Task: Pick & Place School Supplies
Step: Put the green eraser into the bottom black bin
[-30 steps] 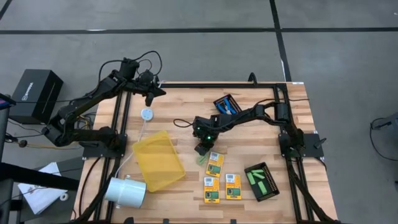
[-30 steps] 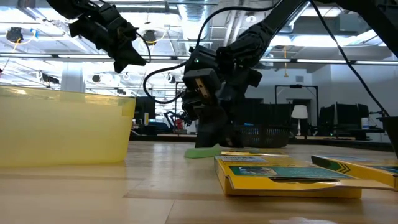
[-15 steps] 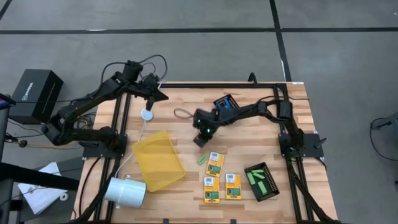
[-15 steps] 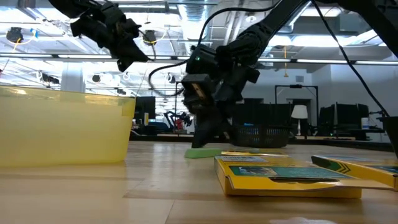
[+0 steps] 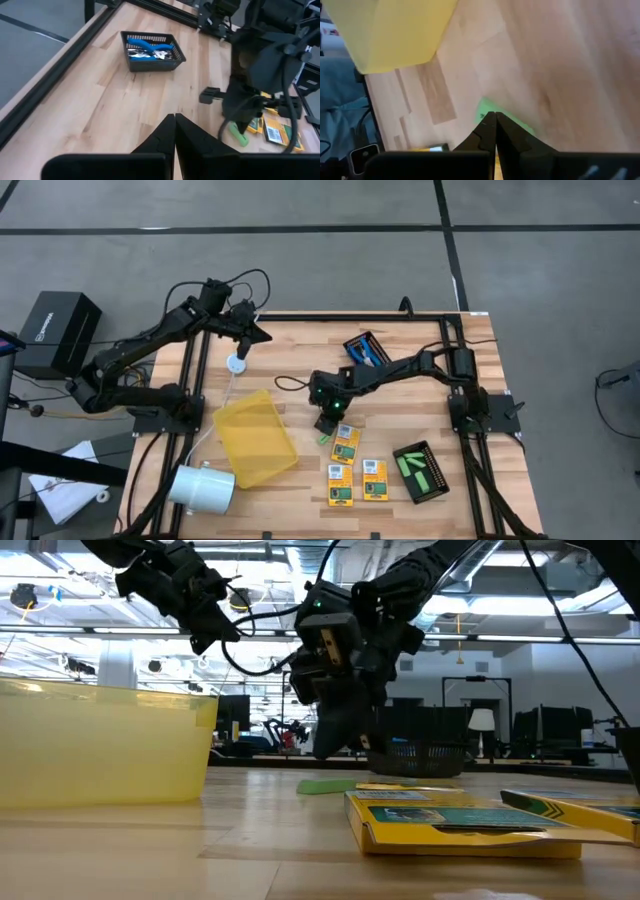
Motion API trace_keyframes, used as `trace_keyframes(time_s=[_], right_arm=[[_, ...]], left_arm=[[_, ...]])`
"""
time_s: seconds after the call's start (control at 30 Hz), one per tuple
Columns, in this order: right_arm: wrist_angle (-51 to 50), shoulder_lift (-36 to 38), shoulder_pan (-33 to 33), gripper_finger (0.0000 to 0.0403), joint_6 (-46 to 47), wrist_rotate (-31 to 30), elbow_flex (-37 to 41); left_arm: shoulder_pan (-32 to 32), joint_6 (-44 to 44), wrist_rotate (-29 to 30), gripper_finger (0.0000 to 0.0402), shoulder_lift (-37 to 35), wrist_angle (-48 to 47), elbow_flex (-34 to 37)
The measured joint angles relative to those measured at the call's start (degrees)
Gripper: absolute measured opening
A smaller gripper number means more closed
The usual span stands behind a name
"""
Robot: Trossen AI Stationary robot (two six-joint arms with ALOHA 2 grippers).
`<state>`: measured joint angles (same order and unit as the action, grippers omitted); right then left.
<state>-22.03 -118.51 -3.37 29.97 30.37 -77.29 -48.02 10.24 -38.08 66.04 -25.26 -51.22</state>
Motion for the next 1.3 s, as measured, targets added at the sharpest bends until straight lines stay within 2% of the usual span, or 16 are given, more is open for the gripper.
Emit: trace_keyframes(time_s=[0.7,1.1,1.3], right_arm=[[1.71,-2.83,0.67,0.0,0.21,1.26,-0.04],[1.89,-2.73,-1.03,0.0,0.01,1.33,-0.05],[1.5,-2.72,-1.2,0.0,-0.43,4.3,-0.07]], left_arm=[[-0.27,0.02,-0.07,0.0002,0.04,-0.03,0.02],[-0.27,-0.15,-1.17,0.0002,0.04,0.41,3.56],[-0.27,-0.19,-1.23,0.0002,0.04,0.42,3.56]])
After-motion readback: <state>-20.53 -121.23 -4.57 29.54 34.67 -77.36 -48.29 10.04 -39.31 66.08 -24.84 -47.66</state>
